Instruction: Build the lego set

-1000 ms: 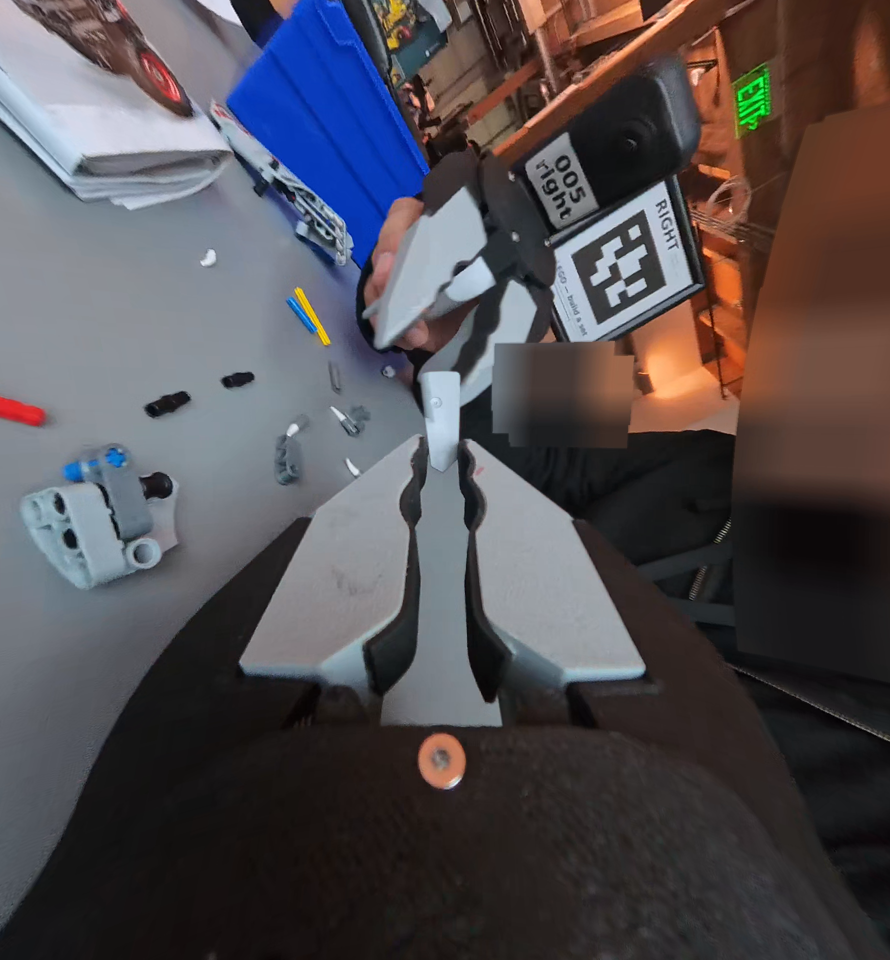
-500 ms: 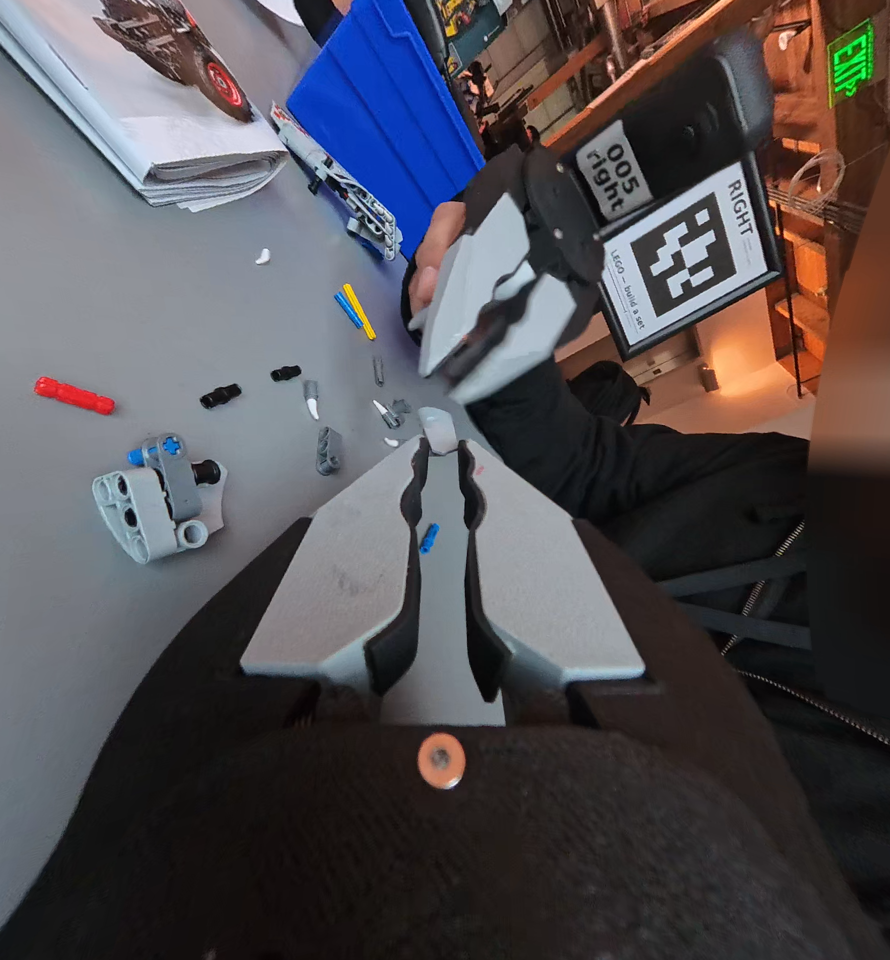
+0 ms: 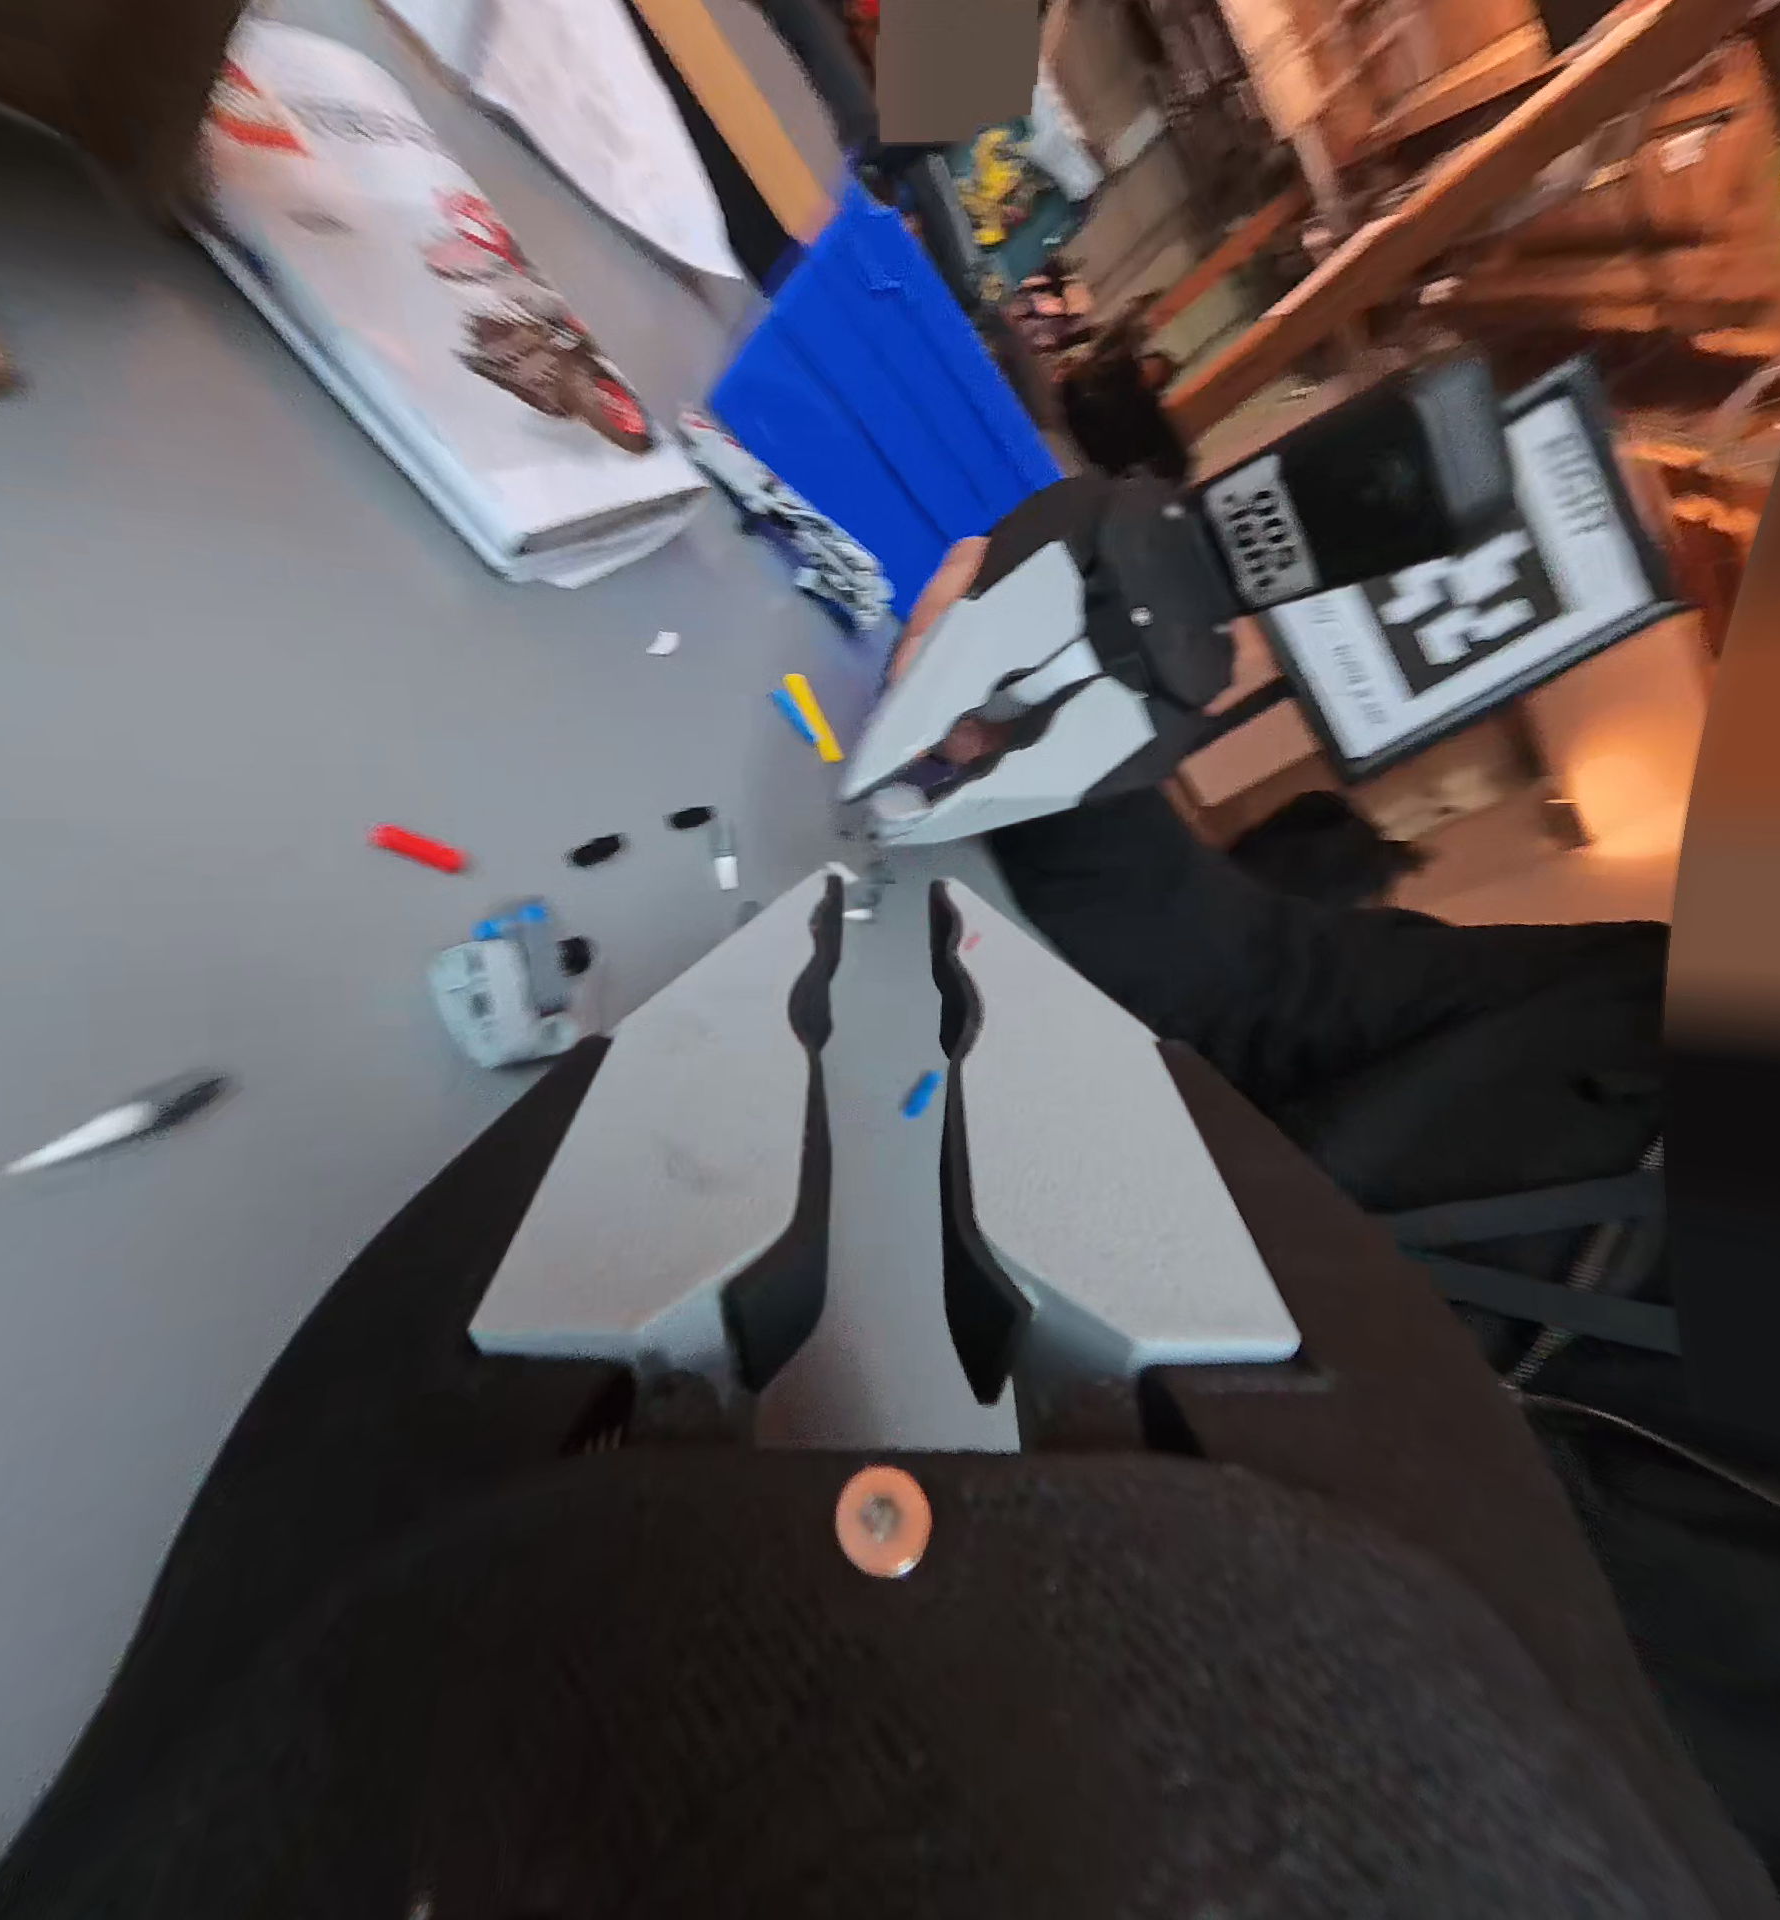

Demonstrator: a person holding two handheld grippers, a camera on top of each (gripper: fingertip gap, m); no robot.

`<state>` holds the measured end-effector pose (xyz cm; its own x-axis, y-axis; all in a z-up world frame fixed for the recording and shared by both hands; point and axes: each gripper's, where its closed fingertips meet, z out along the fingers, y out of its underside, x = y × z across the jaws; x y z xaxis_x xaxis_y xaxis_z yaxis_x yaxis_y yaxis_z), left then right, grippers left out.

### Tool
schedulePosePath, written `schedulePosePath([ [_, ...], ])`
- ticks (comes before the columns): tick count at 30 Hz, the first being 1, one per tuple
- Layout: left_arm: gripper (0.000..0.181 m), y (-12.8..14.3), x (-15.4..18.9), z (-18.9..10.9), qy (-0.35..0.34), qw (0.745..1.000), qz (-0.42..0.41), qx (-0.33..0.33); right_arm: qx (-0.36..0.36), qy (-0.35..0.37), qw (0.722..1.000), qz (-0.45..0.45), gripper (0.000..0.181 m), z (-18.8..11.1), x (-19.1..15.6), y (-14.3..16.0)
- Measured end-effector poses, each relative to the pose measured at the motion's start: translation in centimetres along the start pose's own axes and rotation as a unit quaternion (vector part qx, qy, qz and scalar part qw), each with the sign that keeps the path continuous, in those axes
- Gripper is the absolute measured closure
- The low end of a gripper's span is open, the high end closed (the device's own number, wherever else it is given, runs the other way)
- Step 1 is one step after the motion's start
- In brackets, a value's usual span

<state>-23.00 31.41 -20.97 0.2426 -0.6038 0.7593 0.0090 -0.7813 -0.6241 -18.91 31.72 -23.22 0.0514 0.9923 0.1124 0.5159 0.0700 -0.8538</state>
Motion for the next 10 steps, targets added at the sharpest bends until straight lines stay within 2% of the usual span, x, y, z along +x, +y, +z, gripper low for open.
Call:
schedulePosePath([
  [1,0.165,-0.2,-0.4,-0.7,-0.024,1.000,0.014,-0.003,0.003,0.004,1.000,-0.002,0.176,-0.1,0.1,-0.1],
  [4,0.156,-0.2,-2.5,-2.0,-0.110,0.993,0.032,-0.010,-0.013,0.011,1.000,-0.002,0.176,0.0,0.5,0.5],
  [7,0.155,0.1,-2.5,-1.4,-0.109,0.993,0.033,-0.017,-0.052,0.020,0.998,0.007,0.176,0.4,1.1,2.1],
  [10,0.154,1.2,-4.2,-1.0,-0.169,0.983,0.054,-0.057,-0.083,0.038,0.996,0.010,0.174,0.6,1.7,3.3],
])
